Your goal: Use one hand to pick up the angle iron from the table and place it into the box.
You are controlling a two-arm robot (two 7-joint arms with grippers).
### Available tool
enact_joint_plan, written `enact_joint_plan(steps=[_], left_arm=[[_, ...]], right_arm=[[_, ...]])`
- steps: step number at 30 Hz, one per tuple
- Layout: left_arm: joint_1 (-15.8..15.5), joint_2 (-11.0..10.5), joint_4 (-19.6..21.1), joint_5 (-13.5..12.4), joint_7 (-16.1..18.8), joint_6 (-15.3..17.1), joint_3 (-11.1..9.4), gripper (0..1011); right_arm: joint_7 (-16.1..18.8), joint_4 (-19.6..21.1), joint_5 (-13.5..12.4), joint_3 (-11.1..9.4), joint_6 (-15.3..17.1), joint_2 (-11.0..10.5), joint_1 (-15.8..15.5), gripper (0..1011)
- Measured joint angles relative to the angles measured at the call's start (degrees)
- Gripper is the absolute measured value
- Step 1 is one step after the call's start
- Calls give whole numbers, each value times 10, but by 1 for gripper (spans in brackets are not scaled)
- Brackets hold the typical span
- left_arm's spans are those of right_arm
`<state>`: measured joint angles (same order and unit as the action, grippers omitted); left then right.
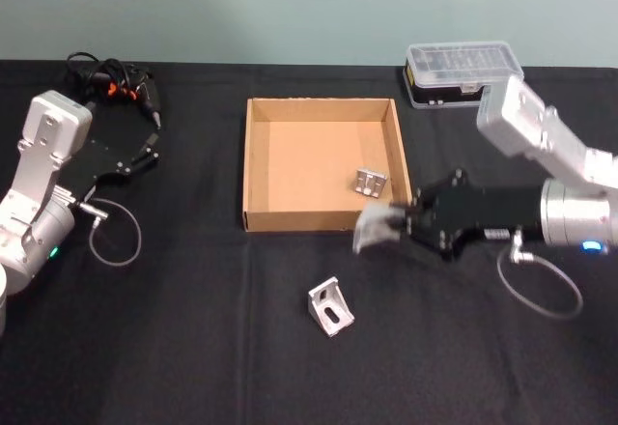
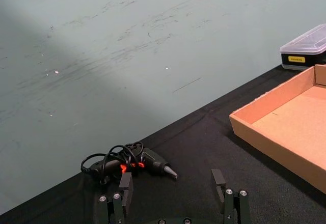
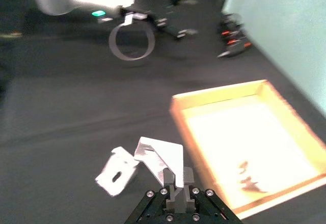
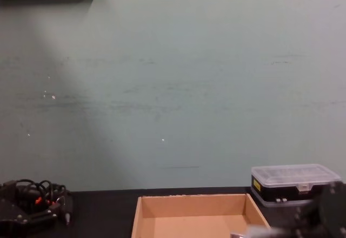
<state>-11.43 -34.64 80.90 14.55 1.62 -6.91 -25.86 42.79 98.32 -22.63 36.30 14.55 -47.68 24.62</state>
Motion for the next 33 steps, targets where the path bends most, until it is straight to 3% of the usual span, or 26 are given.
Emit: enact_joint_plan(steps=[5, 11, 19, 33], left_arm=[[0, 0, 0, 0, 0, 0, 0, 1000], [0, 0, 0, 0, 0, 0, 0, 1000], [0, 0, 0, 0, 0, 0, 0, 1000], [0, 0, 0, 0, 0, 0, 0, 1000]], right_arm=[[-32, -23, 18, -9, -8, 25, 13, 106], [-73, -76, 56, -11, -17, 76, 37, 106], [-102, -141, 88, -11, -25, 128, 65, 106], [-101, -263, 137, 12, -48, 208, 120, 106]])
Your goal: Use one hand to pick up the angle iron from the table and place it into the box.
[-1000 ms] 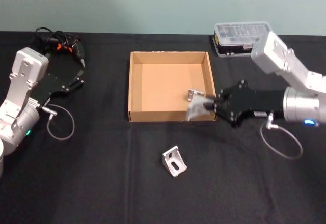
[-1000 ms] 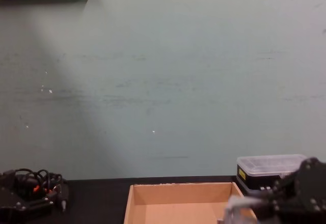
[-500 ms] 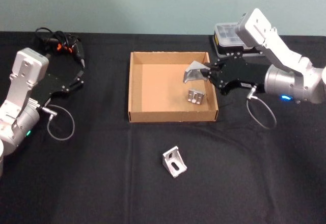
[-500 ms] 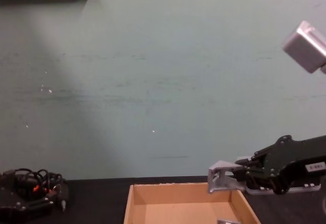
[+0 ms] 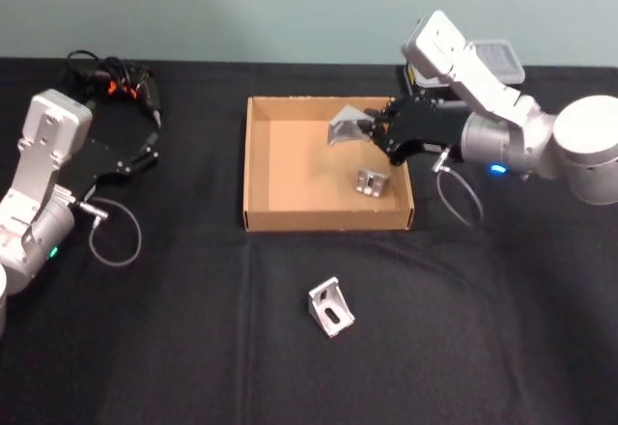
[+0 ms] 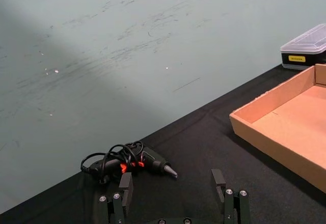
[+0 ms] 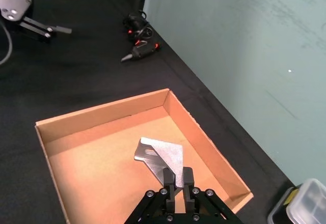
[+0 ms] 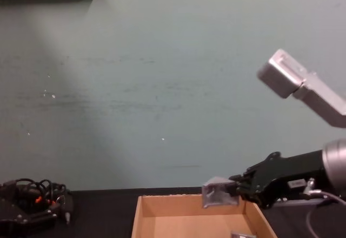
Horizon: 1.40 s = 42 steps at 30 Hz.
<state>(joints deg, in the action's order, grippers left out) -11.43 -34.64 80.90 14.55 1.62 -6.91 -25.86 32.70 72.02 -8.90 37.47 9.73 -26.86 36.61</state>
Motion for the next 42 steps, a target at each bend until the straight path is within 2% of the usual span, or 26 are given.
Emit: enact_joint_plan(steps=[5, 6, 7, 14, 32, 40, 41, 42], left_arm=[[0, 0, 0, 0, 0, 0, 0, 1000], [0, 0, 0, 0, 0, 0, 0, 1000], [0, 0, 0, 0, 0, 0, 0, 1000], [0, 0, 0, 0, 0, 0, 0, 1000], [0, 0, 0, 0, 0, 0, 0, 1000], [0, 0, 0, 0, 0, 0, 0, 1000], [0, 0, 0, 0, 0, 0, 0, 1000], [0, 0, 0, 0, 0, 0, 0, 1000]], right_arm=[[7, -46, 13, 5, -9, 26, 17, 106], [7, -46, 13, 5, -9, 26, 17, 106], [11, -63, 18, 7, -13, 36, 23, 106], [18, -100, 32, 9, -20, 55, 34, 106], [23, -111, 44, -12, -19, 66, 26, 112], [26, -107, 48, -16, -13, 66, 22, 336], [27, -106, 48, -17, -12, 66, 22, 408], [27, -106, 48, -17, -12, 66, 22, 408]])
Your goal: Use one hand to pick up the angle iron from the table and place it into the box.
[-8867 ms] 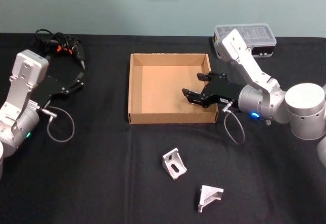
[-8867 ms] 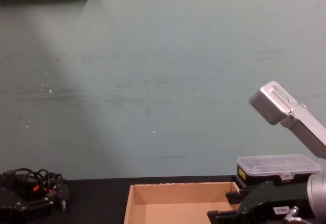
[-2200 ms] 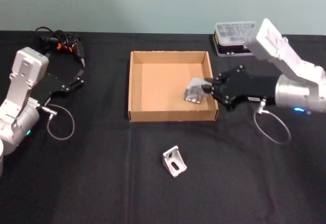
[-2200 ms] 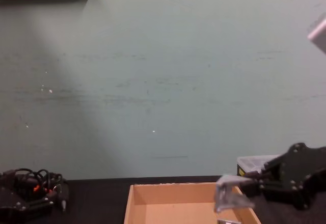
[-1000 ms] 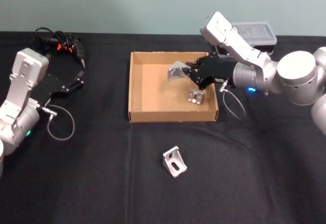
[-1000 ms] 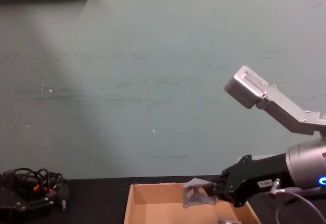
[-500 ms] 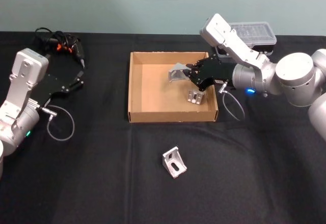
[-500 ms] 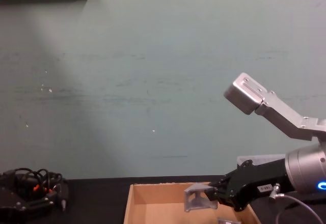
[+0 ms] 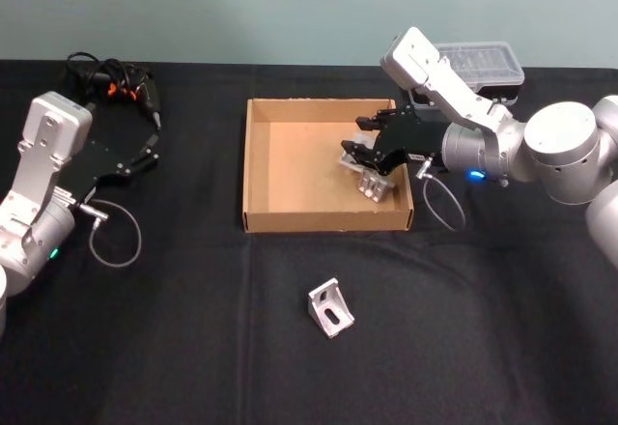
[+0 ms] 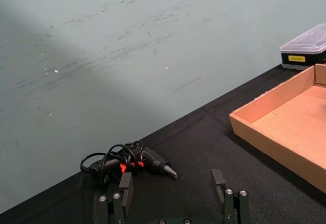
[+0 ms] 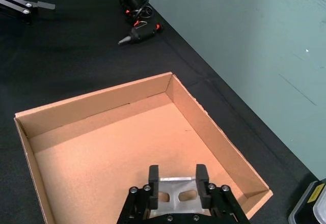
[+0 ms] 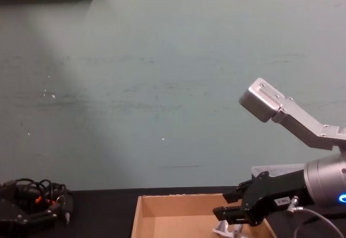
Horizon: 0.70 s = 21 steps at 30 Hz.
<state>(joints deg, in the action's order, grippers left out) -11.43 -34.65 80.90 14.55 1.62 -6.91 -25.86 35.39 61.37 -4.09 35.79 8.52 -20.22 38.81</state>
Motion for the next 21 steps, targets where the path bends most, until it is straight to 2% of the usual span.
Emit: enact_joint_plan(steps=[5, 9, 10, 12, 13, 19, 21], left_arm=[[0, 0, 0, 0, 0, 0, 0, 1000], [0, 0, 0, 0, 0, 0, 0, 1000], [0, 0, 0, 0, 0, 0, 0, 1000], [0, 0, 0, 0, 0, 0, 0, 1000], [0, 0, 0, 0, 0, 0, 0, 1000], [0, 0, 0, 0, 0, 0, 0, 1000], [0, 0, 0, 0, 0, 0, 0, 1000]], right_arm=[[1, 4, 1, -3, 2, 1, -3, 609], [1, 7, 2, -4, 4, 0, -5, 682], [0, 8, 2, -5, 4, 0, -6, 750], [0, 9, 2, -5, 4, 0, -7, 786], [0, 10, 2, -5, 4, 0, -8, 841], [-1, 11, 3, -7, 4, 2, -10, 983], [-2, 13, 3, -8, 4, 3, -11, 1002]])
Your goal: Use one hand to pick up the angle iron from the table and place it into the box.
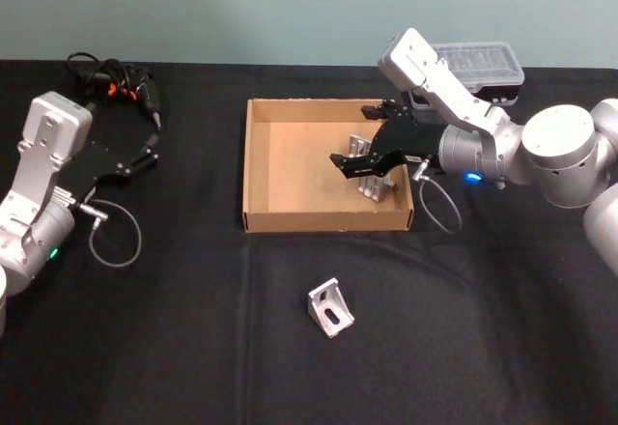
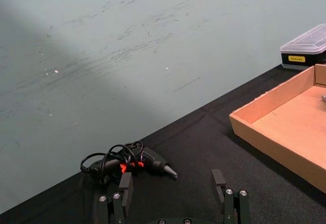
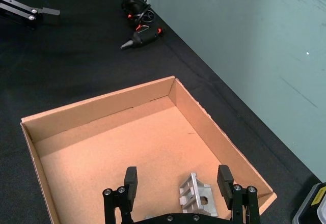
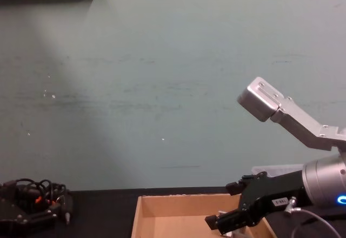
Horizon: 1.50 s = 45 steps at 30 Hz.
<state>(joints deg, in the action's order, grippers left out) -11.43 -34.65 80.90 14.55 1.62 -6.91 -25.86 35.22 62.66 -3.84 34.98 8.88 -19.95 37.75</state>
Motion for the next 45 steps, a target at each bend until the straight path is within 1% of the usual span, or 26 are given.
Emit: enact_joint_plan(steps=[10, 13, 19, 20, 22, 23, 26, 27, 29, 30, 33, 34, 35, 36, 38, 39, 40, 43, 45], left_arm=[[0, 0, 0, 0, 0, 0, 0, 1000], [0, 0, 0, 0, 0, 0, 0, 1000], [0, 0, 0, 0, 0, 0, 0, 1000], [0, 0, 0, 0, 0, 0, 0, 1000], [0, 0, 0, 0, 0, 0, 0, 1000], [0, 0, 0, 0, 0, 0, 0, 1000], [0, 0, 0, 0, 0, 0, 0, 1000], [0, 0, 0, 0, 0, 0, 0, 1000], [0, 0, 0, 0, 0, 0, 0, 1000], [0, 0, 0, 0, 0, 0, 0, 1000], [0, 0, 0, 0, 0, 0, 0, 1000], [0, 0, 0, 0, 0, 0, 0, 1000], [0, 0, 0, 0, 0, 0, 0, 1000], [0, 0, 0, 0, 0, 0, 0, 1000], [0, 0, 0, 0, 0, 0, 0, 1000], [0, 0, 0, 0, 0, 0, 0, 1000], [0, 0, 0, 0, 0, 0, 0, 1000], [0, 0, 0, 0, 0, 0, 0, 1000], [0, 0, 0, 0, 0, 0, 0, 1000]], right_arm=[[-13, 15, -3, -11, -1, 0, -9, 1003], [-19, 30, -8, -19, 0, -3, -16, 1003], [-31, 81, -21, -40, 4, -18, -36, 1002], [-35, 99, -26, -47, 5, -24, -43, 1003], [-38, 117, -31, -53, 7, -29, -51, 1003], [-41, 138, -36, -60, 8, -35, -60, 1002], [-44, 171, -44, -69, 12, -45, -75, 1003], [-47, 191, -49, -74, 15, -52, -85, 1003], [-49, 215, -55, -80, 19, -59, -96, 1003], [-52, 236, -61, -84, 24, -66, -107, 1003], [-55, 268, -69, -91, 31, -77, -125, 1002], [-56, 288, -75, -95, 36, -84, -138, 1003], [-57, 297, -77, -97, 39, -88, -144, 1002], [-57, 318, -84, -100, 44, -96, -157, 1002], [-57, 335, -89, -102, 50, -104, -169, 1002], [-56, 354, -97, -104, 57, -112, -182, 1003], [-56, 354, -97, -104, 57, -112, -182, 1003], [-56, 395, -114, -107, 75, -133, -217, 1002], [-55, 408, -121, -107, 82, -141, -231, 1003]])
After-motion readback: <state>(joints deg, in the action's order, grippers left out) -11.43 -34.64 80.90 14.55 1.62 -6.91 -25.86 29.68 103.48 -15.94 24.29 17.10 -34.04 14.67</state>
